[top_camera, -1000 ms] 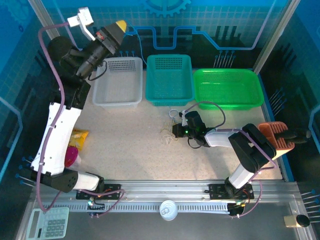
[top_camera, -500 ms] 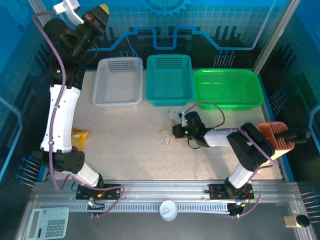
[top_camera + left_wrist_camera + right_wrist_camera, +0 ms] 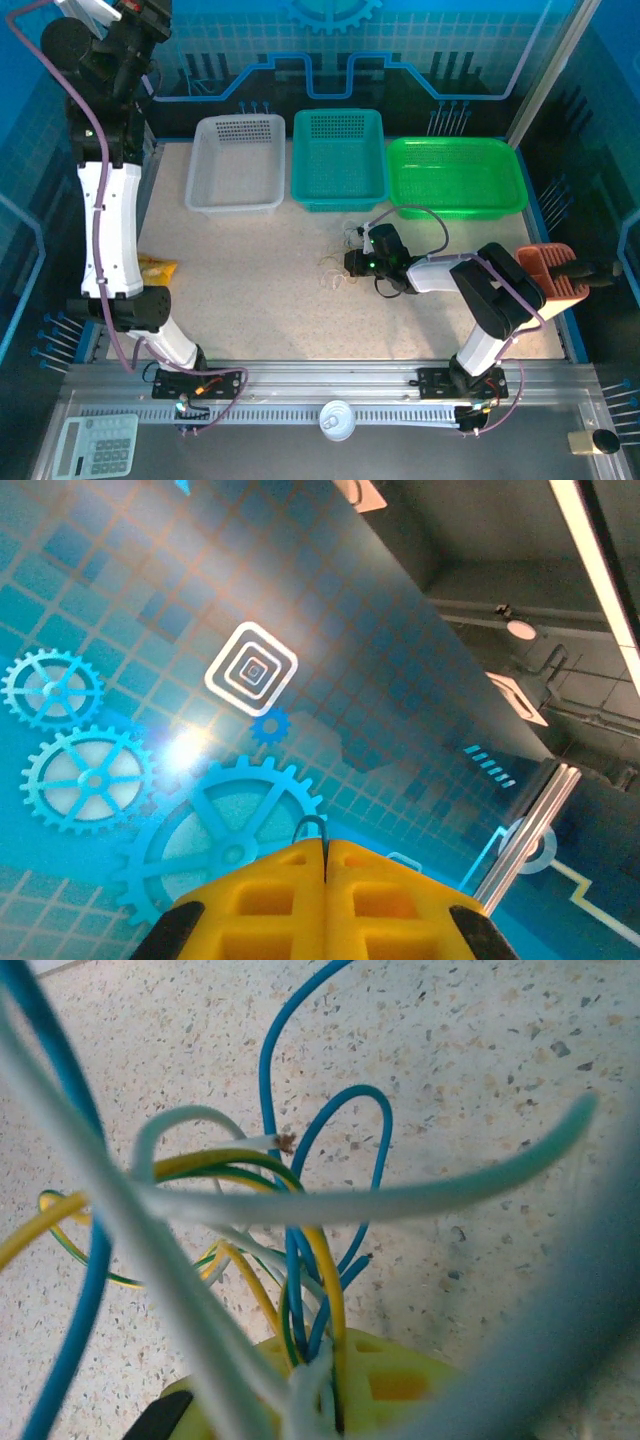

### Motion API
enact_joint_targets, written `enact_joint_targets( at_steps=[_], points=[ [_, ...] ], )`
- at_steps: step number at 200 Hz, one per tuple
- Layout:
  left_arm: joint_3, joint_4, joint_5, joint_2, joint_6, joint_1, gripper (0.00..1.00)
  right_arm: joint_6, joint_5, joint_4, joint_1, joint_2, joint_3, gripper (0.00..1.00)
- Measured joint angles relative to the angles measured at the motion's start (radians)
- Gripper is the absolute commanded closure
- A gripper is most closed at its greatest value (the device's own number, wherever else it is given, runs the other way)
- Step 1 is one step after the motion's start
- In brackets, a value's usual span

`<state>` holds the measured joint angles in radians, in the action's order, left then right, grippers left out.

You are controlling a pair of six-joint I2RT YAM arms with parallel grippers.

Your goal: Untangle the cables

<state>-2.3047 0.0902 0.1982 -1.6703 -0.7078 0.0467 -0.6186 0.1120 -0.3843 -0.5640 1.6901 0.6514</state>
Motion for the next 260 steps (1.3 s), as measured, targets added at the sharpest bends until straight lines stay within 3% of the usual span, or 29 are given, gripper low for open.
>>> enact_joint_targets(
  at_steps=[30, 67, 113, 155, 214, 260],
  points=[
    [0.01, -0.008, -0.001, -0.005, 0.001, 0.0, 1.0, -0.009, 0.001, -0.002, 0.0, 0.0, 0.0, 0.87],
    [0.069, -0.009, -0.015, -0.012, 0.029, 0.0, 1.0, -0.016, 0.008, -0.001, -0.001, 0.0, 0.0, 0.75],
    [0.167, -0.012, -0.028, -0.032, 0.074, 0.0, 1.0, -0.016, 0.029, 0.011, -0.01, -0.008, 0.0, 0.46],
    [0.198, -0.021, -0.027, -0.079, 0.081, 0.0, 1.0, 0.004, 0.035, 0.065, -0.013, -0.093, 0.002, 0.31],
    [0.193, -0.029, -0.017, -0.129, 0.08, 0.0, 1.0, 0.033, 0.037, 0.172, -0.014, -0.24, 0.017, 0.23],
    [0.441, -0.121, 0.004, -0.109, 0.08, 0.0, 1.0, 0.056, 0.029, 0.27, -0.02, -0.371, 0.028, 0.23]
  ],
)
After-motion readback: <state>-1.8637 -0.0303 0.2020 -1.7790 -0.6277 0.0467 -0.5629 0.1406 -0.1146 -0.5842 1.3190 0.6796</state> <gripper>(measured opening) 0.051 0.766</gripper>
